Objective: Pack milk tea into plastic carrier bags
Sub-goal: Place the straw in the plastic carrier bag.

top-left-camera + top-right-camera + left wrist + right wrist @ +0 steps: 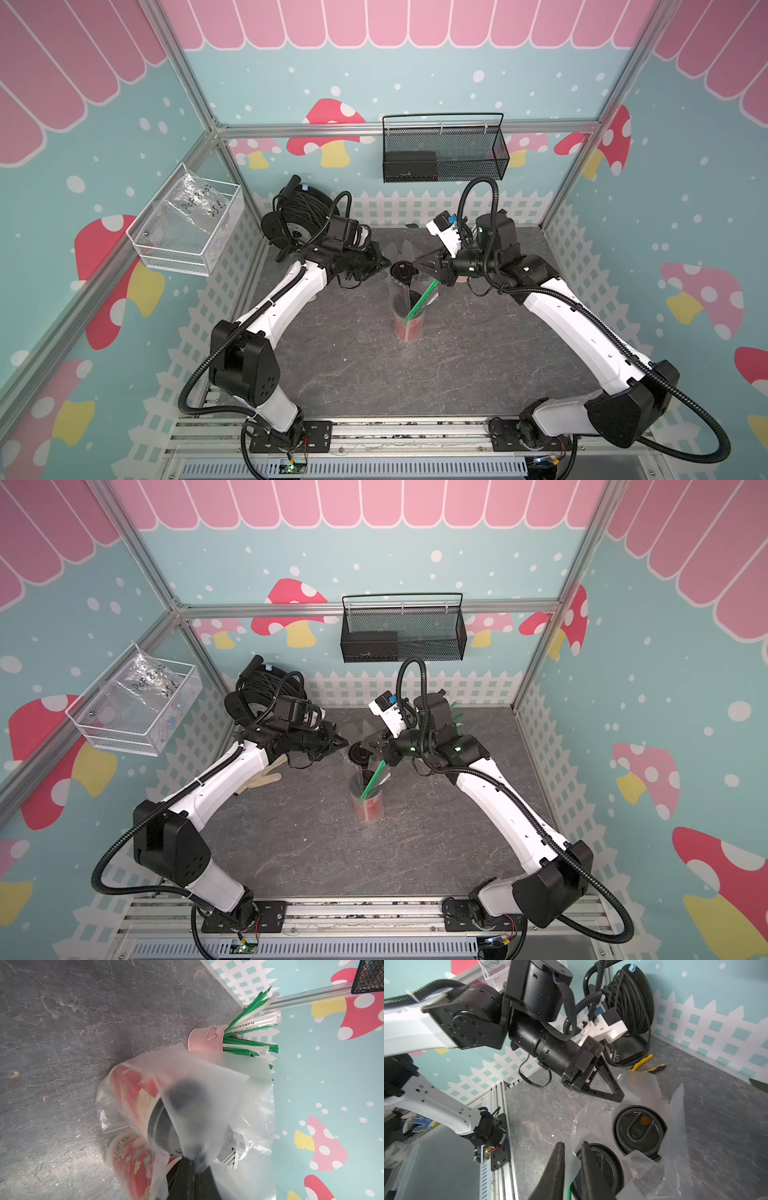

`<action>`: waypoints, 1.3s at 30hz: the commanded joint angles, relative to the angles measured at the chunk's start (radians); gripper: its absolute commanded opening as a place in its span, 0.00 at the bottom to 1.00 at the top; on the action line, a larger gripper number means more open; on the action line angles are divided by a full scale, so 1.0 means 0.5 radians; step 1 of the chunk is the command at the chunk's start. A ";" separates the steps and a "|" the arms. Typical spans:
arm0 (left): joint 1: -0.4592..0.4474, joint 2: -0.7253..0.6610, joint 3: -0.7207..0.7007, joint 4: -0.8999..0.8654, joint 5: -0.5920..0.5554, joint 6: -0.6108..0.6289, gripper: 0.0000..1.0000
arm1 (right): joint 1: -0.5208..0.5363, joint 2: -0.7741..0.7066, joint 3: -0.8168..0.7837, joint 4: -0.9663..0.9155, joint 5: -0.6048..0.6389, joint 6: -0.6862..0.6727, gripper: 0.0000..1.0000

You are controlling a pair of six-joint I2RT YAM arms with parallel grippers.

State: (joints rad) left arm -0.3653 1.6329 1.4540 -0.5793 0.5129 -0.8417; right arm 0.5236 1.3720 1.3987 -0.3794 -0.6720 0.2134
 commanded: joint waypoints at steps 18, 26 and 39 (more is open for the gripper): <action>-0.015 0.034 0.065 0.001 -0.007 -0.022 0.00 | 0.049 -0.074 -0.386 0.949 -0.058 0.544 0.16; -0.018 0.041 0.074 0.003 0.002 -0.026 0.00 | 0.137 -0.036 -0.384 0.854 0.215 0.588 0.16; -0.021 0.057 0.091 0.001 0.004 -0.028 0.00 | 0.279 -0.011 -0.368 0.689 0.446 0.295 0.00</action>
State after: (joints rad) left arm -0.3710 1.6531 1.4719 -0.5793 0.5133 -0.8490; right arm 0.6582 1.3605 1.1915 0.0235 -0.5079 0.4465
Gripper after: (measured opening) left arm 0.048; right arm 0.050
